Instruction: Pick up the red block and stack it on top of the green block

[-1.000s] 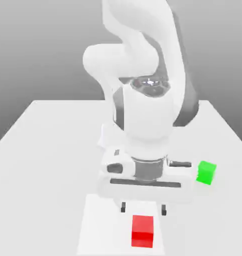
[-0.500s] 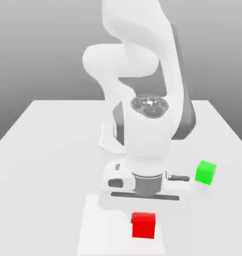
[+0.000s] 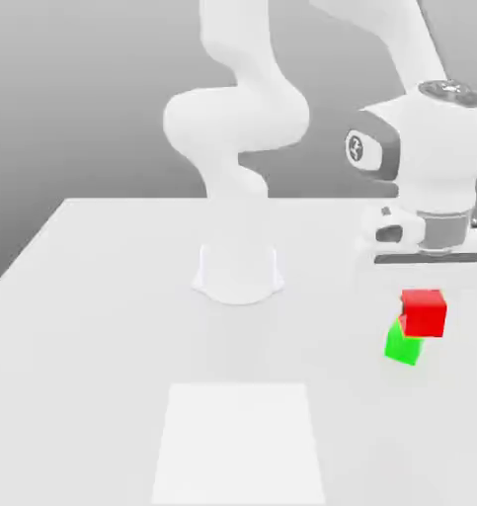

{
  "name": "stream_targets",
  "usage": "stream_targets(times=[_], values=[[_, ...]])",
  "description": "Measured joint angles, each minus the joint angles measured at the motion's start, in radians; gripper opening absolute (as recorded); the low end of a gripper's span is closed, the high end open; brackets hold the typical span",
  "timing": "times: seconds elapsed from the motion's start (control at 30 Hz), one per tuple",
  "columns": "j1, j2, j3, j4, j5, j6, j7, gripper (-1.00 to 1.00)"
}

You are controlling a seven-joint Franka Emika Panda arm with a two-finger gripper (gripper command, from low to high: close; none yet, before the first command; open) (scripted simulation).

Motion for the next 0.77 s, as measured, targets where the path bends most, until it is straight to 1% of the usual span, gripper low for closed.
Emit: stream_targets(times=[0.1,0.13,0.33,0.57,0.67,0.77], values=[[0.049,-0.049,0.075,-0.056,0.020,0.003,0.107,-1.00],[0.047,-0.049,0.092,-0.064,0.006,0.007,0.136,-1.00],[-0.038,0.031,0.149,-0.062,-0.165,0.057,0.275,-1.00],[-0.109,0.141,0.169,-0.055,-0.357,0.143,0.410,-1.00],[-0.119,0.186,0.164,-0.056,-0.414,0.189,0.450,-1.00],[-0.114,0.226,0.158,-0.060,-0.439,0.240,0.467,-1.00]])
